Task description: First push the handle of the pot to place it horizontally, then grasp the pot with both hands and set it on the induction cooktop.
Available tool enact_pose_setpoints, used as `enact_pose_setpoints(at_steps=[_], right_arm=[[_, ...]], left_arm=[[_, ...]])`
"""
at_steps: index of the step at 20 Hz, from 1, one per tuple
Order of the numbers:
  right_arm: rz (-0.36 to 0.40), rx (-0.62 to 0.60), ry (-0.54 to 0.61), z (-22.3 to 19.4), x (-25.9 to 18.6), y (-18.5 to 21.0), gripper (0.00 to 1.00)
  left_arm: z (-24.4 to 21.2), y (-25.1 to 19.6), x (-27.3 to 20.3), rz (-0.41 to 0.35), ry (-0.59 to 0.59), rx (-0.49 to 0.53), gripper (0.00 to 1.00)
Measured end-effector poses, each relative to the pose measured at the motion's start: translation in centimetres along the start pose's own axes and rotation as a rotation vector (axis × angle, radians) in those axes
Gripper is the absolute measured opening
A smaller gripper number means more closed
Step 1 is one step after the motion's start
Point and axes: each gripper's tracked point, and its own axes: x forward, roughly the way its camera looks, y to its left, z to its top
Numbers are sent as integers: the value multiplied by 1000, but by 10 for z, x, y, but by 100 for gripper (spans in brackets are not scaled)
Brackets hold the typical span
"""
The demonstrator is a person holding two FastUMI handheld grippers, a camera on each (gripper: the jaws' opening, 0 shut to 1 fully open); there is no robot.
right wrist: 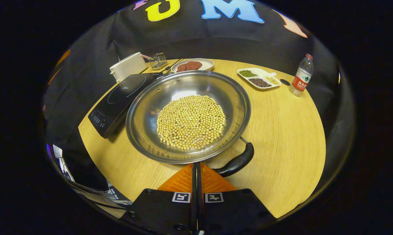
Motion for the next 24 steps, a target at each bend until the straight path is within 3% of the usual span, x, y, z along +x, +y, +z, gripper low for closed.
enact_pose_setpoints(at_steps=[11,20,24], right_arm=[[-111,-99,-27,35,21,-58,2],[-210,38,-137,68,37,-95,0],[-255,85,-258,90,18,-104,2]], left_arm=[[-14,-25,11,14,38,19,75],[-25,-41,12,12,58,32,75],[-43,-47,19,-4,90,12,75]])
